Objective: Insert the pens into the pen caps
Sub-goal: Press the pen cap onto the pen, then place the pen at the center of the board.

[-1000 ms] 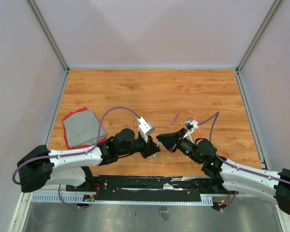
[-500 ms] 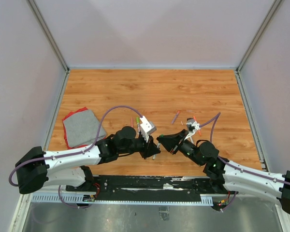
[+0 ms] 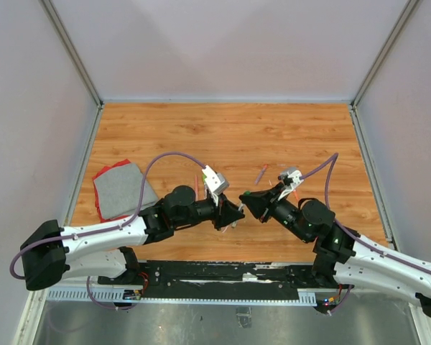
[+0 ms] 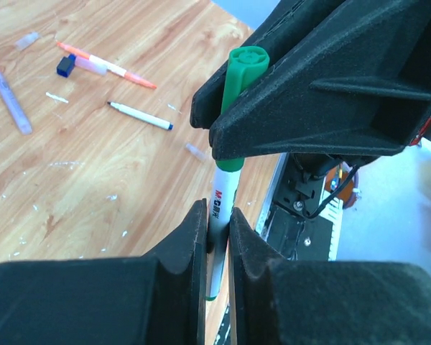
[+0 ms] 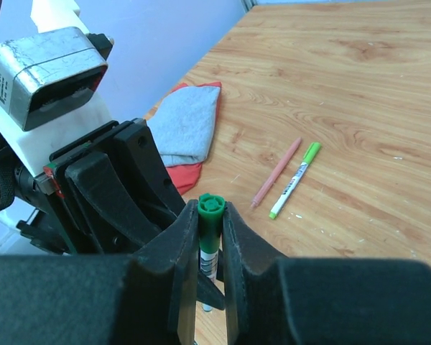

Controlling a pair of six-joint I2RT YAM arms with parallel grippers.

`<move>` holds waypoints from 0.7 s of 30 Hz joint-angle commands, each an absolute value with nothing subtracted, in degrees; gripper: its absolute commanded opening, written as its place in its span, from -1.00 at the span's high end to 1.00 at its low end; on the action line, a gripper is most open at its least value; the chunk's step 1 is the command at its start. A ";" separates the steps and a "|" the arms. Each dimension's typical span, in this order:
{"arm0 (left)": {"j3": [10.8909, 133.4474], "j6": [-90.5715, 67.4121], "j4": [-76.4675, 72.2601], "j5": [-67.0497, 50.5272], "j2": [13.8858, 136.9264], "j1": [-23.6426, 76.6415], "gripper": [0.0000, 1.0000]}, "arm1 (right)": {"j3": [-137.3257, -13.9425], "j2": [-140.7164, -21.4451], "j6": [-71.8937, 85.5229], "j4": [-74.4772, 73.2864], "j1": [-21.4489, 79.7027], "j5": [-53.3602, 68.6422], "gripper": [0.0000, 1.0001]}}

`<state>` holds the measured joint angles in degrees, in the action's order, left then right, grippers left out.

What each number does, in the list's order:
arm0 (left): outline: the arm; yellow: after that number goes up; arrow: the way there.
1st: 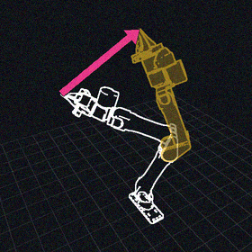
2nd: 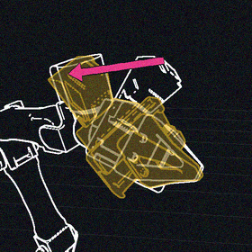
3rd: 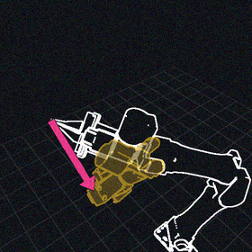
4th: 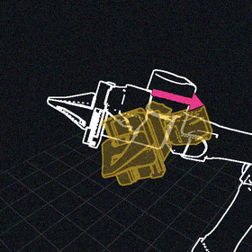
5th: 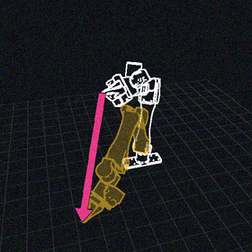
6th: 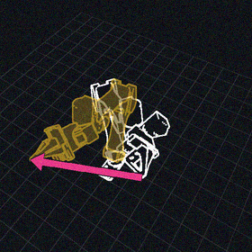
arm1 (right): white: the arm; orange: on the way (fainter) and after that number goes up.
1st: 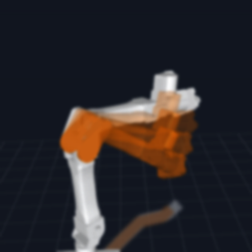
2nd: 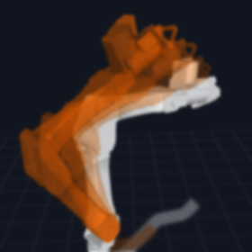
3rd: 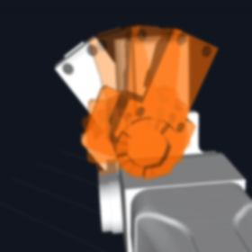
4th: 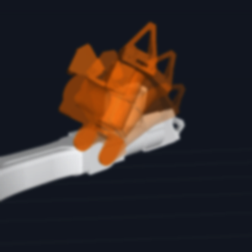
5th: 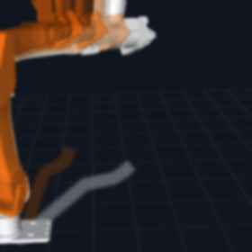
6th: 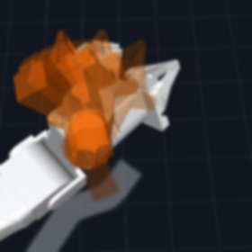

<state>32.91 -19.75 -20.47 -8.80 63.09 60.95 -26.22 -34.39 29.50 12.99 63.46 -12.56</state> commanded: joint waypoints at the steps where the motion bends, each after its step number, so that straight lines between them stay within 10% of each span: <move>1: 33.74 -21.07 -30.20 3.24 62.90 58.78 0.99 | -30.70 -33.93 23.46 1.02 66.45 -11.72 0.60; 21: 41.77 -32.41 -6.50 21.62 71.37 58.75 0.99 | -48.14 -37.49 17.98 -27.87 64.50 -36.51 -0.50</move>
<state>35.99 -27.66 -14.72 13.76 68.31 58.72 -43.88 -34.87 17.98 -16.34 65.84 -28.60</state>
